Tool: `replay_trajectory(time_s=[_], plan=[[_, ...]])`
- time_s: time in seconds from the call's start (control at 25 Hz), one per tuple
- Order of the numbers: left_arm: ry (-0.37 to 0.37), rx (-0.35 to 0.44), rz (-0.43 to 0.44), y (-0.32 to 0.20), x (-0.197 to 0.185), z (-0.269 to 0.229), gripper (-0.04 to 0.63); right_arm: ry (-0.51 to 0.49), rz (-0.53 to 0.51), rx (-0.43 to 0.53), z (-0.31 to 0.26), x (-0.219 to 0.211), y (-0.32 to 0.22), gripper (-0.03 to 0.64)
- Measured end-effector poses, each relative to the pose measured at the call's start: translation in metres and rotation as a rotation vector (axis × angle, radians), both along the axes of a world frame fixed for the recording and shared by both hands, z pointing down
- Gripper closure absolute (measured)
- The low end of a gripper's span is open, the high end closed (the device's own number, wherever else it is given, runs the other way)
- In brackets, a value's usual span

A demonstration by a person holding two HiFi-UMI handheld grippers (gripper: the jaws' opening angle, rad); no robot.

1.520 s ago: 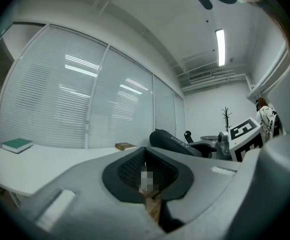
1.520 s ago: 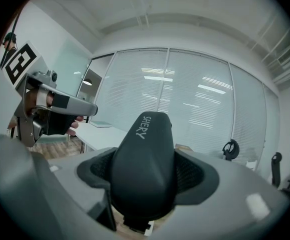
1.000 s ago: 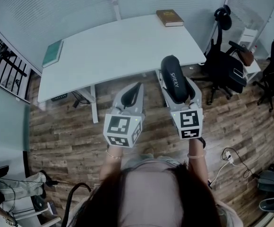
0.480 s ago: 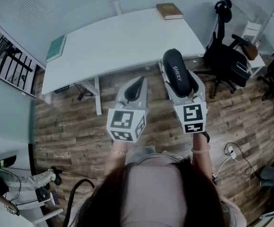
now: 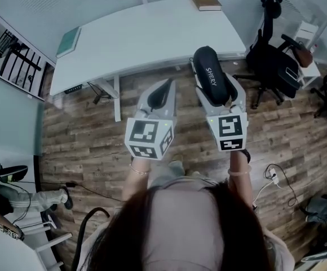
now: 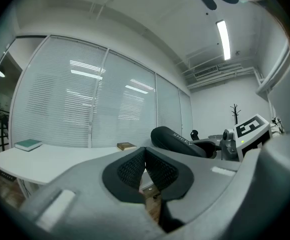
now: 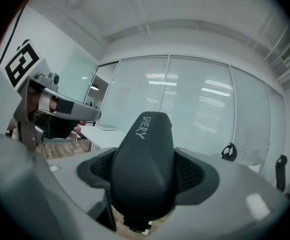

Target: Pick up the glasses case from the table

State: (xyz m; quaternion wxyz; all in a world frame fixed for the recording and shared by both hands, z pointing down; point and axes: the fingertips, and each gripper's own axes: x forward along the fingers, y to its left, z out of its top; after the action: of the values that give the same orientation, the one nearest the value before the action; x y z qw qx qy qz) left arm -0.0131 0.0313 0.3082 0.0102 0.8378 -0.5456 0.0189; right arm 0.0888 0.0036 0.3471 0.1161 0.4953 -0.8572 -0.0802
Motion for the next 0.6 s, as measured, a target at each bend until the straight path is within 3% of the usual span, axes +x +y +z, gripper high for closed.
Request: replay_trajectory(time_s=[0.6], plan=[[-0.016,-0.007,-0.015,0.028,0.019,0.000,0.586,-0.001,-0.018,0.010,-0.001,0.019,0.026,0.267]])
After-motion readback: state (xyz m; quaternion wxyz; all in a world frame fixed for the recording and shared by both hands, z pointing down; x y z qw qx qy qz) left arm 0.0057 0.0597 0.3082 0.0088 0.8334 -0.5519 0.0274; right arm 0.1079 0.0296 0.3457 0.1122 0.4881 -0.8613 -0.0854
